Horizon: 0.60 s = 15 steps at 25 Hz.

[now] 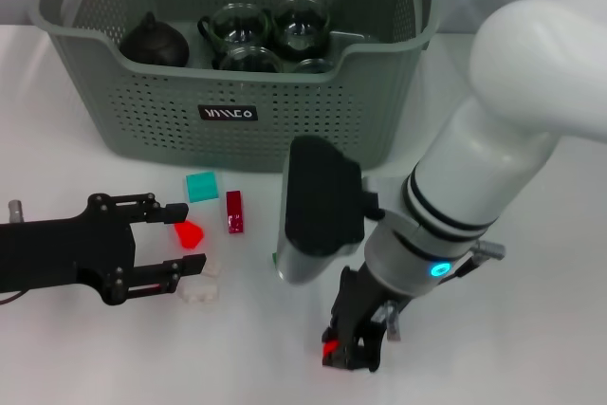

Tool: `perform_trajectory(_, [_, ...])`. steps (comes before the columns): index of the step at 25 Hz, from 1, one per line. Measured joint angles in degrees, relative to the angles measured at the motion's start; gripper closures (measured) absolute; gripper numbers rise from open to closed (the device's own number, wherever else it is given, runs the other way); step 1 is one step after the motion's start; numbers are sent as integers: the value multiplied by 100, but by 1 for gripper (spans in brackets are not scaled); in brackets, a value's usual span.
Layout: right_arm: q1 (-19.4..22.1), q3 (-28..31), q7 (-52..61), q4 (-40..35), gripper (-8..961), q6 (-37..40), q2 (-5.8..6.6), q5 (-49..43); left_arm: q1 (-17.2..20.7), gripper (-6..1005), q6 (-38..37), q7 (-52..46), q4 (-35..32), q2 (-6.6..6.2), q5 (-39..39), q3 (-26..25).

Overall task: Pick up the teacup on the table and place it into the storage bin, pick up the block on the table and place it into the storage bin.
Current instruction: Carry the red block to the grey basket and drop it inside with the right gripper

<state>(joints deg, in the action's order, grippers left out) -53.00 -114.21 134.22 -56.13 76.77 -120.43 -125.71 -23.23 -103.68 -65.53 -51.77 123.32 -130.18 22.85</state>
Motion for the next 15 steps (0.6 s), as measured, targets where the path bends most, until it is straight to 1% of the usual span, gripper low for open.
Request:
perform_trajectory(2, [108,171,173,-244,752,109,10,-242,14,351,-3,4,0,-1,-2,-9])
perform_trajectory(5, [344,513,370,-820,752,374,10,-671,34,351,-3,10,0,1,11,-15])
perform_trajectory(7, [462,903,405,-1188,752,622,7,-791,37,351,-4,12,0,4,17,-15])
perform_trajectory(10, [508,1633,387,-1548,752,992,5,-780,33,351,-7,9,0,-2,20,-19])
perform_trajectory(15, [452,2616,344,-2273,750,1331,11,-777,11,351,-60,-5,0,-14,20,-68])
